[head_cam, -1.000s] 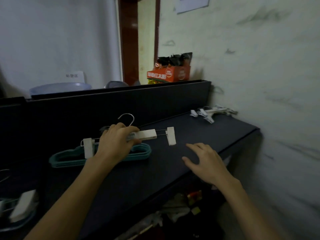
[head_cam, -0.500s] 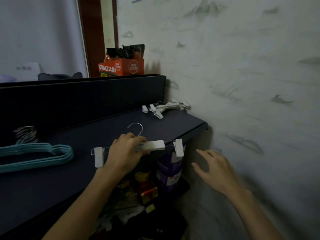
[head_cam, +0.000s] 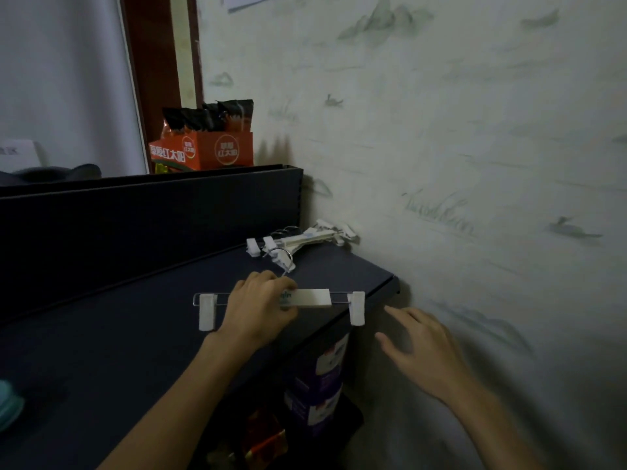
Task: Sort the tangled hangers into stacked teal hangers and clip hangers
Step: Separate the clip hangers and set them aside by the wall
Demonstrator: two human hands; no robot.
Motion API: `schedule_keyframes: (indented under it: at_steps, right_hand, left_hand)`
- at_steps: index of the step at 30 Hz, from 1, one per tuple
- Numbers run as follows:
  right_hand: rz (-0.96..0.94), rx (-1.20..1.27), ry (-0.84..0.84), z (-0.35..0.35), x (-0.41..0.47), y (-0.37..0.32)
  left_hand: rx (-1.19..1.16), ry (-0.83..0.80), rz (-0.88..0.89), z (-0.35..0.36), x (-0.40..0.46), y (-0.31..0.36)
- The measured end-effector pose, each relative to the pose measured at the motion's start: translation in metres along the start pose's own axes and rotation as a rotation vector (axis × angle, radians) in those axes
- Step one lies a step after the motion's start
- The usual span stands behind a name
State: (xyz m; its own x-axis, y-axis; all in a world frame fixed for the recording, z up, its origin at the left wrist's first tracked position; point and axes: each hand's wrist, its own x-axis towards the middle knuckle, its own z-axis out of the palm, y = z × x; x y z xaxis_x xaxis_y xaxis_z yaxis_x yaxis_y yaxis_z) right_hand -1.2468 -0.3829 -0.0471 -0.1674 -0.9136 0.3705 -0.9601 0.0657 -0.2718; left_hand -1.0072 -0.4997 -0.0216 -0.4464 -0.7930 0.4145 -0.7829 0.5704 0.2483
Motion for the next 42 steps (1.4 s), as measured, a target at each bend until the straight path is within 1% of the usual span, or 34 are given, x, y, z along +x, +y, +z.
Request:
schedule_keyframes:
  at_steps: [6, 11, 17, 24, 28, 35, 38, 42]
  right_hand:
    - [0.002, -0.007, 0.045, 0.009, 0.056, 0.019]
    - [-0.017, 0.024, 0.028, 0.021, 0.097, 0.035]
    - [-0.123, 0.082, 0.031, 0.029, 0.158, 0.049]
    - [-0.228, 0.129, 0.005, 0.037, 0.215, 0.070]
    - [-0.287, 0.168, -0.013, 0.044, 0.235, 0.085]
    - [-0.367, 0.196, -0.109, 0.058, 0.259, 0.092]
    - [-0.393, 0.196, -0.135, 0.062, 0.267, 0.096]
    - [-0.406, 0.209, -0.144, 0.067, 0.273, 0.104]
  left_hand:
    - [0.001, -0.016, 0.002, 0.027, 0.059, -0.010]
    - [-0.003, -0.036, -0.003, 0.044, 0.093, -0.016]
    - [0.003, 0.039, -0.027, 0.058, 0.129, -0.022]
    - [0.014, 0.041, -0.100, 0.085, 0.166, -0.005]
    - [0.028, -0.019, -0.158, 0.099, 0.180, 0.000]
    - [0.081, -0.052, -0.237, 0.118, 0.194, 0.008]
    - [0.083, -0.058, -0.288, 0.124, 0.196, 0.010]
    - [0.151, -0.033, -0.299, 0.125, 0.197, 0.014]
